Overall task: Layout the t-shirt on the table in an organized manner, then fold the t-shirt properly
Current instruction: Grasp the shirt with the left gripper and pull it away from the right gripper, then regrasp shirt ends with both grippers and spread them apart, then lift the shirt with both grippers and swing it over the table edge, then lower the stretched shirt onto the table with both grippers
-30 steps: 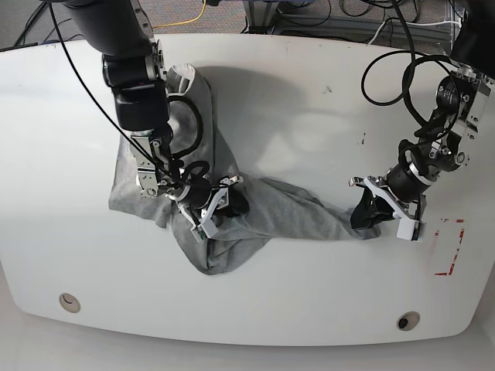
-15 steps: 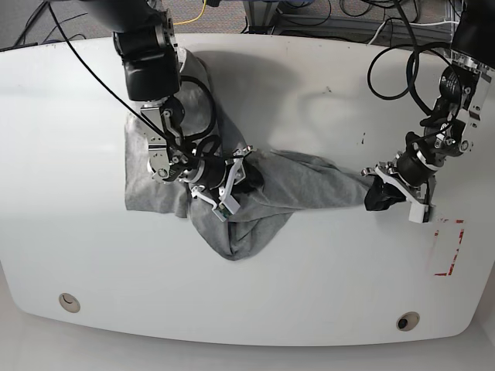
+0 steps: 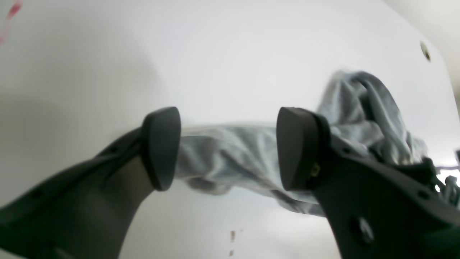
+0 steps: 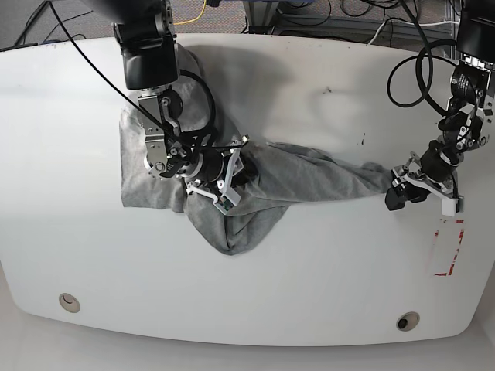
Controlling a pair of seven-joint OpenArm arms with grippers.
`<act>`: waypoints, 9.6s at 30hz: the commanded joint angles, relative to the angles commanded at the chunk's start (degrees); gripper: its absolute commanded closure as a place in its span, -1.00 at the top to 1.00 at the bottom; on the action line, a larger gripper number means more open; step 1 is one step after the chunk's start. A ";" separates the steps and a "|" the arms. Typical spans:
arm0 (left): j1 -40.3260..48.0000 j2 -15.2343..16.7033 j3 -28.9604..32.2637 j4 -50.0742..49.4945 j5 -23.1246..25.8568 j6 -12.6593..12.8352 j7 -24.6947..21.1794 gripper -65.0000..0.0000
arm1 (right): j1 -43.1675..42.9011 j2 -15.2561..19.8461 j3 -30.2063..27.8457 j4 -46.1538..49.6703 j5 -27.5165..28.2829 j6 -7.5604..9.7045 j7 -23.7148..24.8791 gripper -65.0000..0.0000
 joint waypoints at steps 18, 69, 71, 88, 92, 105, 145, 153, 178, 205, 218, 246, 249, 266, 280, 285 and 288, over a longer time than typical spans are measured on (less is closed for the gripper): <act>-1.58 4.31 0.18 -8.09 -0.26 -0.18 4.22 0.24 | -7.56 -0.18 0.00 15.91 0.44 0.00 -1.49 0.36; -9.85 7.12 5.01 -10.55 -0.26 -0.18 4.22 -1.00 | -37.19 -0.62 33.58 41.49 29.71 0.00 -7.30 0.37; -9.85 7.12 5.01 -9.85 -0.09 -0.18 4.22 -1.00 | -38.24 -0.62 37.27 41.41 34.20 0.00 -8.53 0.37; -9.93 7.12 5.01 -7.56 4.84 -0.18 4.22 -1.00 | -40.70 1.05 49.76 35.34 37.98 0.00 -14.51 0.38; -9.93 7.12 5.01 -7.56 4.84 -0.18 4.22 -1.00 | -40.18 1.14 49.93 30.33 37.98 0.00 -14.51 0.39; -9.93 7.12 5.01 -7.56 4.92 -0.18 4.22 -1.00 | -35.34 3.52 45.98 19.34 38.07 0.00 -14.68 0.38; -21.10 -0.18 5.10 2.20 5.01 -3.96 5.54 -1.00 | -19.43 16.70 44.66 29.36 38.51 0.00 -21.89 -1.00; -26.46 -0.35 4.84 2.20 5.01 -7.03 10.64 -1.00 | -12.84 22.24 44.40 26.11 38.42 0.00 -21.98 -1.00; -28.66 -1.41 4.84 1.76 5.19 -7.65 10.90 -1.00 | 8.53 31.56 33.93 5.54 38.07 0.00 -20.04 -1.00; -37.01 -3.25 -2.37 2.37 5.10 -10.37 13.63 -1.00 | 30.51 34.64 24.00 -5.27 37.98 0.00 -14.33 -1.00; -47.82 -2.81 -1.93 2.64 4.84 -10.73 15.82 -0.99 | 46.42 36.57 15.03 -5.54 37.98 0.00 -16.09 -1.00; -45.45 -3.16 -2.55 4.22 2.02 -10.90 17.58 -0.99 | 47.82 40.79 11.25 -8.79 38.24 0.00 -20.22 -1.00; -42.46 -3.16 -2.73 3.78 2.02 -10.90 17.32 -0.99 | 42.81 40.35 14.33 -8.70 38.07 0.00 -19.87 -1.00; -23.03 2.46 -12.40 1.67 17.85 -16.70 17.32 -1.00 | 19.34 30.59 16.00 -14.59 37.01 0.00 -2.11 -0.95; -15.30 5.71 -19.60 -0.62 30.95 -24.18 17.41 -1.00 | 21.27 20.04 15.47 -21.98 16.35 0.00 5.36 0.21; -14.33 5.80 -20.40 -0.44 30.95 -24.18 17.58 -1.00 | 22.51 18.64 15.47 -21.45 12.92 0.00 2.81 0.87; -14.07 5.80 -20.57 -0.35 30.95 -24.18 17.49 -1.00 | 21.45 18.99 15.65 -17.41 14.95 0.00 -2.99 1.00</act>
